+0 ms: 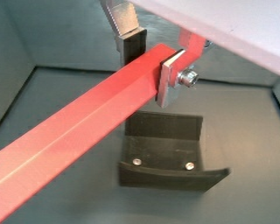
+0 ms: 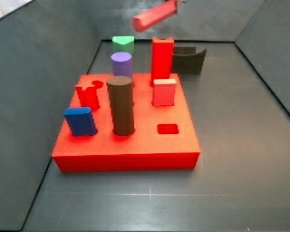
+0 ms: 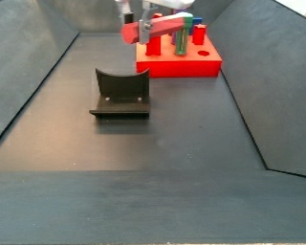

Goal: Pick up the hexagon object. Move up. Place the hexagon object on the fixture. Regrasp the hexagon object. Move to above the board. Insert the hexagon object.
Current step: Place the hexagon object on the fixture.

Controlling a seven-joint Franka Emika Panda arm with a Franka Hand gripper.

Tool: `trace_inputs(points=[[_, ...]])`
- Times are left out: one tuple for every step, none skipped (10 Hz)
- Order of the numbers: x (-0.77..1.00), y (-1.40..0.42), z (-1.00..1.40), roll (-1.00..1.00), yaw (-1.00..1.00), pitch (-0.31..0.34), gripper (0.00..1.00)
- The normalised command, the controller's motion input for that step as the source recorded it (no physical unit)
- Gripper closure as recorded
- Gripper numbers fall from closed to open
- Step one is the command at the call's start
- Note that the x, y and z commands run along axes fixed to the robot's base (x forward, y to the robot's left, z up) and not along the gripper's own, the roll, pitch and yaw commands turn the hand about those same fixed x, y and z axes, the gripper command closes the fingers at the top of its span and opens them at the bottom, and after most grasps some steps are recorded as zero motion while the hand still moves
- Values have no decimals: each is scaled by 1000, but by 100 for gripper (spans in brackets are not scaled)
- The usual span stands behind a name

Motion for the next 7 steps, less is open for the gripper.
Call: trace_inputs(points=[[495,515,285,-724,1000,95,100],[401,494,270,-797,1000,114,100],[297,369,167,-850,1000,146,100],[213,171,53,-898,1000,193,100],[157,116,30,-929,1000,241,100],[90,80,23,-997,1000,345,100],[77,63,17,-1000,963,393,100]])
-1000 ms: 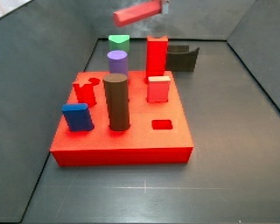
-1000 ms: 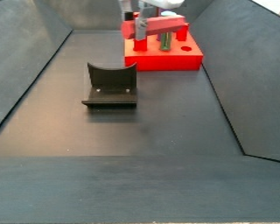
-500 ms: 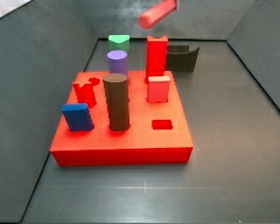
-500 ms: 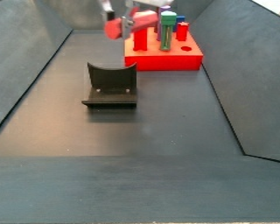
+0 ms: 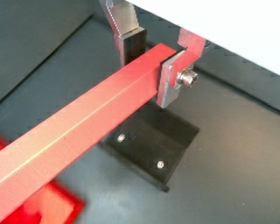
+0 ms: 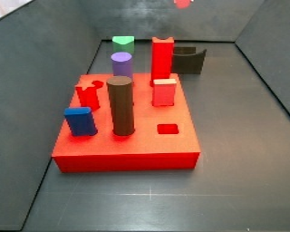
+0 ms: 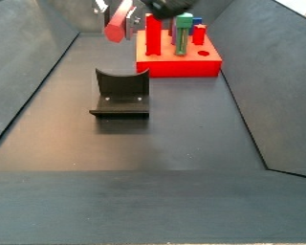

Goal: Pick up the hexagon object. Move up. Place the hexagon object on the fixture. Regrasp the hexagon object. Move to above the board. Insert the hexagon object.
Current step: Place the hexagon object on the fixture.

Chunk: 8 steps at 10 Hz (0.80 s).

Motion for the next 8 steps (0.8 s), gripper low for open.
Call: trace_inputs(points=[[79,48,0,-1000,833,527,100],[87,47,-5,-914,691,561,100],[105,49,-12,-635,282,580,100],[115,55,-16,-478,74,558,100],[115,50,-11,-335,-46,498,100],[97,37,-5,-226,-137,379,100],[80,39,-2,-171,-169,302,100],[77,38,5,-130,-176,241,100]])
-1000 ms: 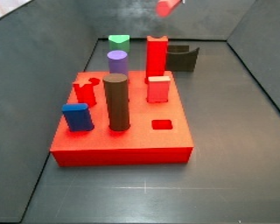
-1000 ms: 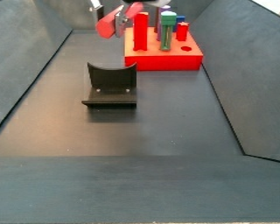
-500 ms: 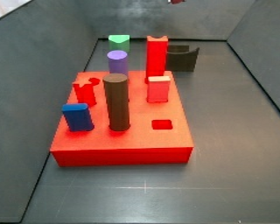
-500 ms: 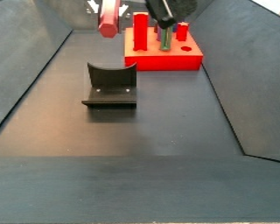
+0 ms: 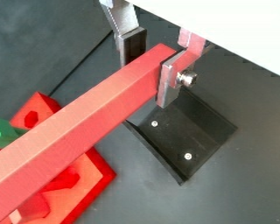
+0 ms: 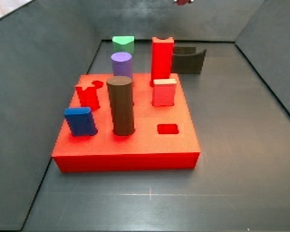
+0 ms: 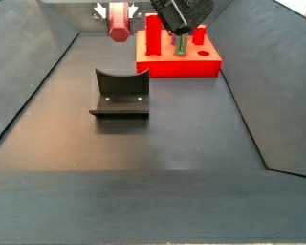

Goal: Pick up the hexagon object. Move up. Place the hexagon object on the fixture. Regrasp the hexagon object. Move to above the board. Insert the hexagon object.
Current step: Place the hexagon object on the fixture.

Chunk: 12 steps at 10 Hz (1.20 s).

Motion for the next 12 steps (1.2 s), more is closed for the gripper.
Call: trace_inputs(points=[[105,63,-1000,-1000,-189,142,100],[113,68,-1000,-1000,-193,114,100],[124,78,-1000,-1000,-206,105,100],[137,80,-1000,-1000,-216,103,100],[142,84,-1000,-1000,-227,100,100],[153,94,-1000,-869,-228,67,100],[159,98,-1000,-766,-216,49,100],[172,106,-1000,-558,-186,19,100],[177,112,-1000,-450,-170,13,100],[191,114,-1000,-241,-132,3,100],[192,118,-1000,-190,-117,0,100],[185,115,-911,-158,-96,-5,100]])
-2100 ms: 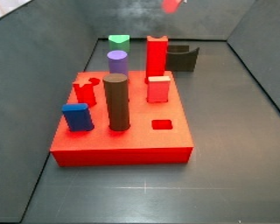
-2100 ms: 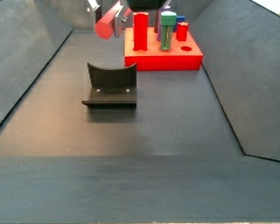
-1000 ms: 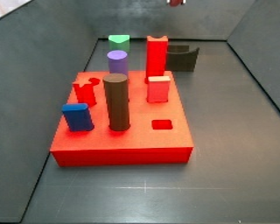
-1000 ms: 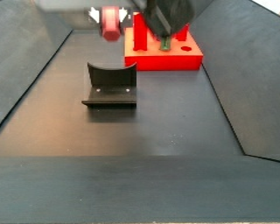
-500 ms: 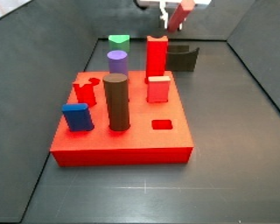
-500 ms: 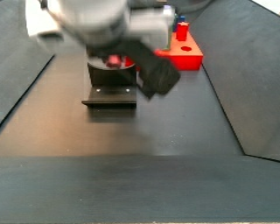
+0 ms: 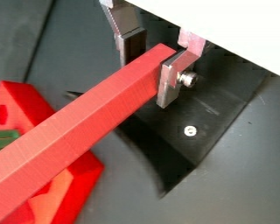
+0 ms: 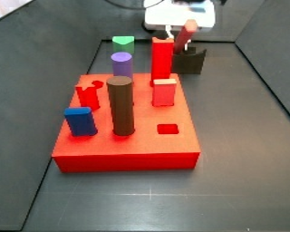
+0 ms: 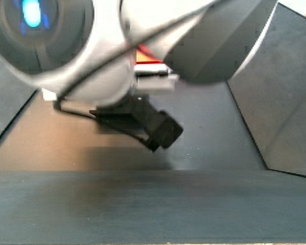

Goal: Pick up the hexagon object. Move up. Place the hexagon object on the fixture. Regrasp the hexagon object. Move to above the board. Insert the hexagon object.
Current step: Place the hexagon object on the fixture, then regrasp the hexagon object.

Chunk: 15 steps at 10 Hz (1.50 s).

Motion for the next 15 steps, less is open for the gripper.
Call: trace_inputs(points=[[166,104,-797,-153,-88,-8,100],[121,76,-537,-137,-71,-6,100],[111,69,-437,-129,-64,-5,100],[0,0,0,0,0,0,0],[0,0,1000,19,13,9,0],[-12,3,1000,25,21,18,0],[-27,2,1000,35,24,26,0],[-35,-7,1000,57,21,36,0],[-41,-4,1000,62,16,60,0],[-39,-1,910,55,7,74,0],[-36,0,793,52,1,83,0],[-26,0,504,51,-16,89,0],[-25,0,383,47,-24,86,0],[7,-995,1000,1000,12,52,0],[9,-1000,946,1000,11,51,0]])
